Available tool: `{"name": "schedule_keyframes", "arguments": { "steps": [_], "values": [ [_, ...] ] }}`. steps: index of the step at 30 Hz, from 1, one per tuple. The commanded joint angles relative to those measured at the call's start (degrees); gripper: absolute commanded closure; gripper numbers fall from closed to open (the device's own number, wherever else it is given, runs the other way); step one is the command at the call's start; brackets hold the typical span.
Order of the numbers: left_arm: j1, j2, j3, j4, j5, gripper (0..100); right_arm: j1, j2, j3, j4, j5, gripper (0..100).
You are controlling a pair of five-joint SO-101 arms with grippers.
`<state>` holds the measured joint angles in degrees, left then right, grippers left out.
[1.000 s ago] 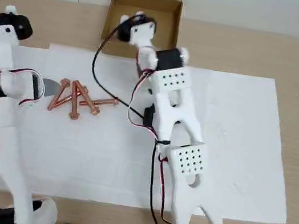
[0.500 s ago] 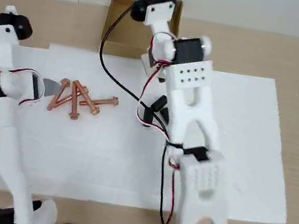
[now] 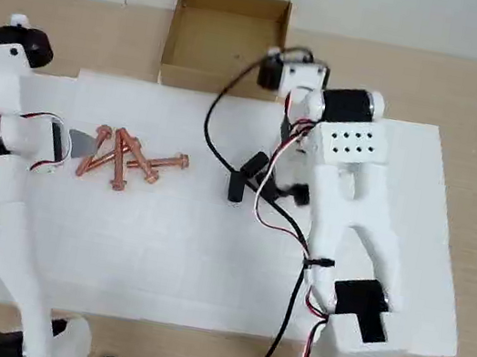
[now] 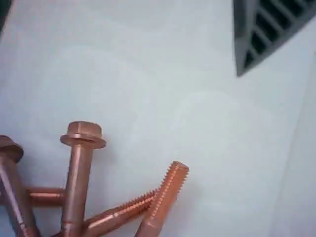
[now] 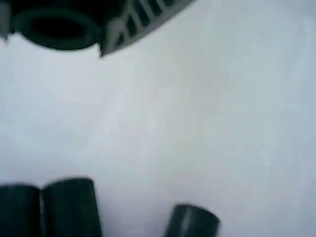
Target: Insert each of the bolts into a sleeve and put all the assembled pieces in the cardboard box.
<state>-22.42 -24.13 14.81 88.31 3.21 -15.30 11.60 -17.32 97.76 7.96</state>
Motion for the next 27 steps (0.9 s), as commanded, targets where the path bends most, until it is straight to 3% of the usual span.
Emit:
{"name": "schedule_keyframes", "arguments": {
  "steps": [1, 18, 27],
  "values": [
    [0.18, -0.09, -2.42, 0.0, -0.18, 70, 0.84, -0.4, 2.81, -2.07, -0.18, 98.0],
    [-0.09, -0.09, -2.42, 0.0, -0.18, 70, 0.66, 17.1, 4.66, -8.04, -0.35, 97.5],
    [0.0, 0.0, -2.42, -0.79, -0.18, 70, 0.84, 18.51, 4.66, -7.52, -0.7, 90.4]
  ]
}}
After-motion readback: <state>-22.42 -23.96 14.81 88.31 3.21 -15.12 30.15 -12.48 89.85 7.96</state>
